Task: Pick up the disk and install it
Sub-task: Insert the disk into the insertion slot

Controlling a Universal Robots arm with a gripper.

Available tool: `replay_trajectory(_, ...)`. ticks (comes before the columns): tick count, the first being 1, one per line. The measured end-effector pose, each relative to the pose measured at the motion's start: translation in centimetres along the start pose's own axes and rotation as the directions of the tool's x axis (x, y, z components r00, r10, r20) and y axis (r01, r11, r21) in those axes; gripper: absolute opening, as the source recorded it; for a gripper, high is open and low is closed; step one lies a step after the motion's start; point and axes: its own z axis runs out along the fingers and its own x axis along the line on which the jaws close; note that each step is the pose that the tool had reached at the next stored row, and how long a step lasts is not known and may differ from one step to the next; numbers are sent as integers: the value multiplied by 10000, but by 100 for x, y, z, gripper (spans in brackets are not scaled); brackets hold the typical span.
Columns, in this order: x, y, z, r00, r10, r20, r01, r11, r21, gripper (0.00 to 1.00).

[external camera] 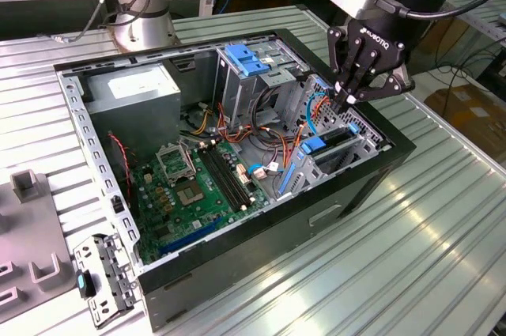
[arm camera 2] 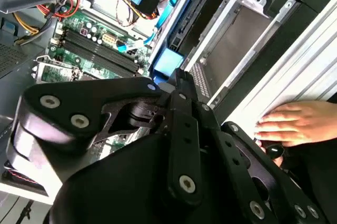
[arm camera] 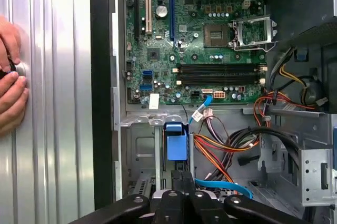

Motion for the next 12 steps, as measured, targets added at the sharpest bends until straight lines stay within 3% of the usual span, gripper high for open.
replay_trajectory(12,0,-1,5,10000,-1,0,1,10000,0,11)
